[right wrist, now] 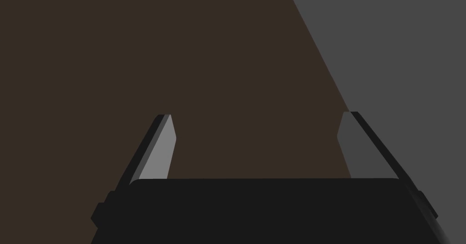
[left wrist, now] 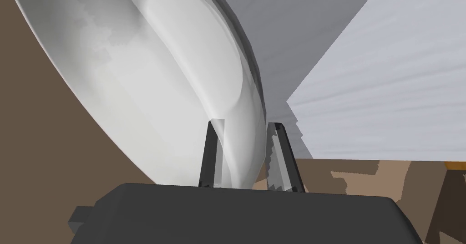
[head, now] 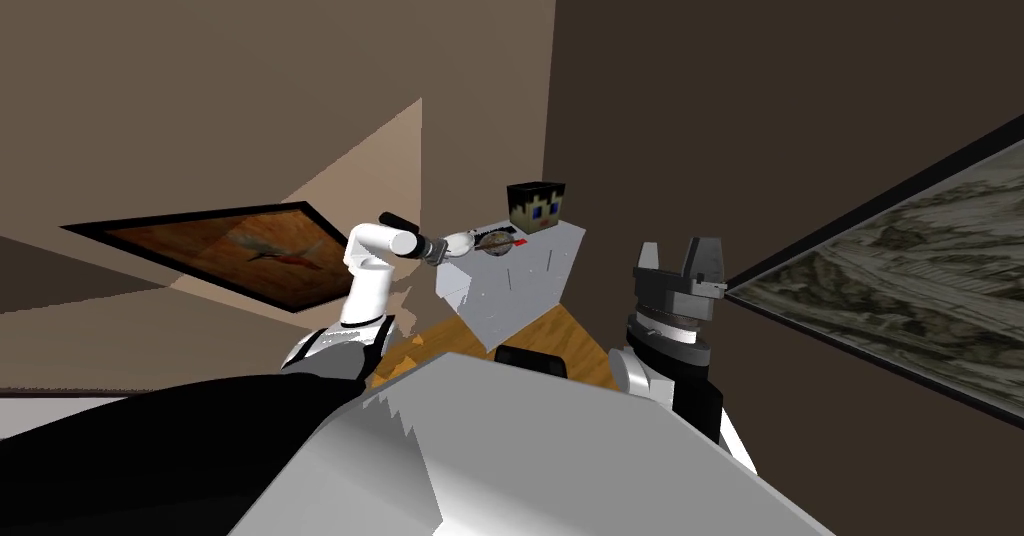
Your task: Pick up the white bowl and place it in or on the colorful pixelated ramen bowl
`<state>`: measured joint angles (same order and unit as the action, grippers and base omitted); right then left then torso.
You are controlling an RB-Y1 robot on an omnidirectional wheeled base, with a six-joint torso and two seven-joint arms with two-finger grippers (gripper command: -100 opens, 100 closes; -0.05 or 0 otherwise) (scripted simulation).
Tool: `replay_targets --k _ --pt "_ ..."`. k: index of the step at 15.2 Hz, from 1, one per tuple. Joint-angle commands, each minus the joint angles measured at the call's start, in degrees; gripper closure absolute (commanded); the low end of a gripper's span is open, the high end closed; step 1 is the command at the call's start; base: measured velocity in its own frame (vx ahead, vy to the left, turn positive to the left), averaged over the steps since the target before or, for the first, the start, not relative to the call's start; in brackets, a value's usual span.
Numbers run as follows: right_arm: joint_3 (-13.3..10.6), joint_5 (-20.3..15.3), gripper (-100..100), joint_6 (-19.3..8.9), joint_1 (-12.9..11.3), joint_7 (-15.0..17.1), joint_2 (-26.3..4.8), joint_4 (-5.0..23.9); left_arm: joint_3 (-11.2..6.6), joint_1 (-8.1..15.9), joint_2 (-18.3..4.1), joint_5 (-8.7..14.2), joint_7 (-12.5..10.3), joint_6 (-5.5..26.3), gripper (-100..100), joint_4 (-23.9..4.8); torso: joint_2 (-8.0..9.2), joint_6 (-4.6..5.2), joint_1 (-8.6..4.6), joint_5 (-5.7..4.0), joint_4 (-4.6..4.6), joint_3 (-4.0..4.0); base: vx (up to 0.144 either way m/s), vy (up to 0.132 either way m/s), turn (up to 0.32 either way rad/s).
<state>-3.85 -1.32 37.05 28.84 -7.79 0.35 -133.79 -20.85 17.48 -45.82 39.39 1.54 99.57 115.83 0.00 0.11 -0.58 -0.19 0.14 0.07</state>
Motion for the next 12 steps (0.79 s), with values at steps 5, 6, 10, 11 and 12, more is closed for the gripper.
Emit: replay_targets --k 5,6,10,11,12 --pt "0.00 0.00 0 0.00 0.00 0.00 0.00 0.00 -0.78 2.72 -4.36 4.36 -1.45 -2.66 100 -1.78 -0.07 0.09 -0.24 -0.08 0.05 -0.01 0.052 -0.133 -0.021" --pt "0.00 0.00 0 0.00 0.00 0.00 0.00 0.00 -0.92 3.21 -5.14 5.11 -1.68 -2.97 100 -2.07 -0.04 0.13 -0.27 -0.08 0.06 0.01 0.036 -0.120 -0.023" --pt "0.00 0.00 0 0.00 0.00 0.00 0.00 0.00 -1.50 5.26 -8.42 8.19 -2.63 -3.96 100 -3.26 -0.10 0.20 -0.40 -0.12 0.09 0.00 0.062 -0.133 -0.028" --pt "0.00 0.00 0 0.00 0.00 0.00 0.00 0.00 -1.66 5.79 -9.25 8.95 -2.86 -4.12 100 -3.57 -0.07 0.20 -0.39 -0.13 0.11 0.02 0.050 -0.127 -0.019" --pt "0.00 0.00 0 0.00 0.00 0.00 0.00 0.00 -1.82 6.32 -10.09 9.70 -3.09 -4.23 100 -3.88 -0.04 0.20 -0.39 -0.15 0.13 0.05 0.043 -0.131 -0.012"
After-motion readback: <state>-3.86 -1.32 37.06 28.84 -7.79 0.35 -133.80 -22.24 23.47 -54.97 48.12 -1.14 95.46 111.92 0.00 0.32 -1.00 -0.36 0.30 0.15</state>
